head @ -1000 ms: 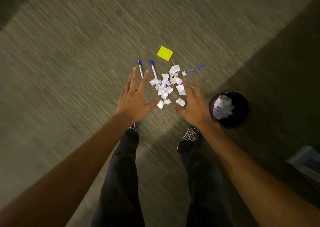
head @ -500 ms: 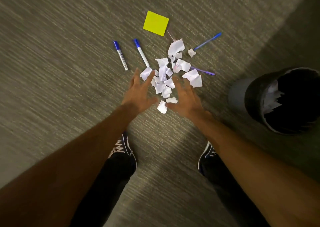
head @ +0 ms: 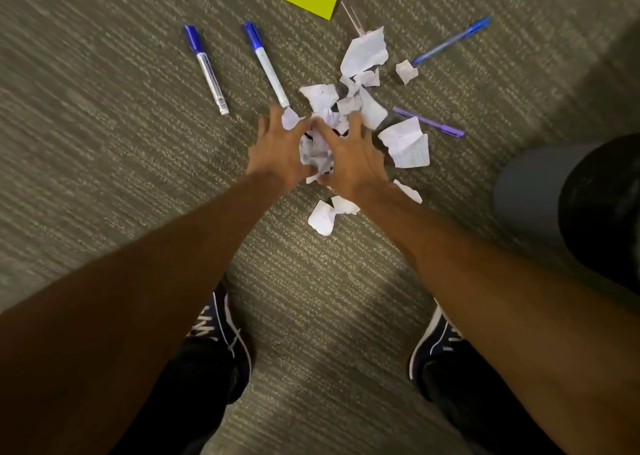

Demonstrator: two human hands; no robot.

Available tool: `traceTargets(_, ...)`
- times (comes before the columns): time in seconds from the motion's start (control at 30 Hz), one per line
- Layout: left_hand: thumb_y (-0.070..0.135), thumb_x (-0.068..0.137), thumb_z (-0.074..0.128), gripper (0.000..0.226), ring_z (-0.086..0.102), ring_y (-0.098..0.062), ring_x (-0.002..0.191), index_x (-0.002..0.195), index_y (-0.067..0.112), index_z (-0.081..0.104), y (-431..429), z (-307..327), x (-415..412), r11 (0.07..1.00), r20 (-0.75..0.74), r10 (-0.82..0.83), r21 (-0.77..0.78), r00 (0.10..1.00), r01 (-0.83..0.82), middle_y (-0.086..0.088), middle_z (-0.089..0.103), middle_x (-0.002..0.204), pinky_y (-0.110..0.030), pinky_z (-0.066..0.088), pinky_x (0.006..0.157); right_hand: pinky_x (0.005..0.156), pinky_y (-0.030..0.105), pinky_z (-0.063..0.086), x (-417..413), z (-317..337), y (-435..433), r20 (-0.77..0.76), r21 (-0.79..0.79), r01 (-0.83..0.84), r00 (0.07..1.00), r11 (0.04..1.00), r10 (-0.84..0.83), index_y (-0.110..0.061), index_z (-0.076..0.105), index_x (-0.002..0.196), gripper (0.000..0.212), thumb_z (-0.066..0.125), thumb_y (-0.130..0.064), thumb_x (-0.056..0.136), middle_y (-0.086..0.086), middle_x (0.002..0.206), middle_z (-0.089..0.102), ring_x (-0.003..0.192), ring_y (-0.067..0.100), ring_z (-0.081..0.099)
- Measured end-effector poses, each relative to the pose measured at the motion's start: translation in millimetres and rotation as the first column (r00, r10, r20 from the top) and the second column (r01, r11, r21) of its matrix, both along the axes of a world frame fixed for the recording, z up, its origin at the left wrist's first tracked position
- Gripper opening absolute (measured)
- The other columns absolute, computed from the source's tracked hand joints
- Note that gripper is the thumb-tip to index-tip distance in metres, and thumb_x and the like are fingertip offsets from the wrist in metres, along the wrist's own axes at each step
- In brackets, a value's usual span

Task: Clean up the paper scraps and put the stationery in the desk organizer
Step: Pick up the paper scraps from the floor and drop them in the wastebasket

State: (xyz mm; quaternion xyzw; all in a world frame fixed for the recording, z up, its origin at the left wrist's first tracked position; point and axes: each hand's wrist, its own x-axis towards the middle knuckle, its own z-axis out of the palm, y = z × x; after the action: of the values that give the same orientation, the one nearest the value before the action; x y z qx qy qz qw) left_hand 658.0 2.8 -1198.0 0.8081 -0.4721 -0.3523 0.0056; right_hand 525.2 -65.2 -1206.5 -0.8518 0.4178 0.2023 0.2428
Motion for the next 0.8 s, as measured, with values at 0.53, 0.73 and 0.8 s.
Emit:
traceTargets(0.53,0.003,0.093,0.065,0.023,0.069,-0.025,0.091,0.114,0.005,0.073,0.8,33.6,6.7,0.986,0.04,0.149,-0.077,0.988,-0.145,-0.018,0.069,0.115,-0.014,0.044,0.074,0.078,0.044,0.059,-18.5,19.3,-4.5,0.23,0.084,0.156,0.958,0.984,-0.172,-0.001,0.073,0.102,0.02,0.069,0.004,0.083,0.017,0.109,0.06,0.087,0.035,0.067)
traceTargets(0.73,0.006,0.088,0.073,0.02,0.053,-0.011,0.078,0.108,0.001,0.074,-4.0,87.2,-2.9,0.953,-0.021,0.251,-0.169,0.968,-0.251,-0.02,0.07,0.113,0.013,0.027,0.071,0.071,0.037,0.058,-35.5,68.9,-8.6,0.333,0.152,0.347,0.864,0.925,-0.379,-0.005,0.074,0.095,0.016,0.075,0.001,0.08,0.011,0.097,0.063,0.077,0.02,0.062)
traceTargets(0.8,0.007,0.087,0.074,0.018,0.054,-0.011,0.075,0.104,0.003,0.076,-8.9,109.8,-9.7,0.947,-0.04,0.242,-0.206,0.969,-0.245,-0.02,0.07,0.11,0.012,0.031,0.067,0.069,0.031,0.058,-41.5,95.3,-12.6,0.373,0.164,0.408,0.817,0.898,-0.439,-0.006,0.074,0.095,0.016,0.077,-0.002,0.08,0.007,0.095,0.065,0.074,0.013,0.06)
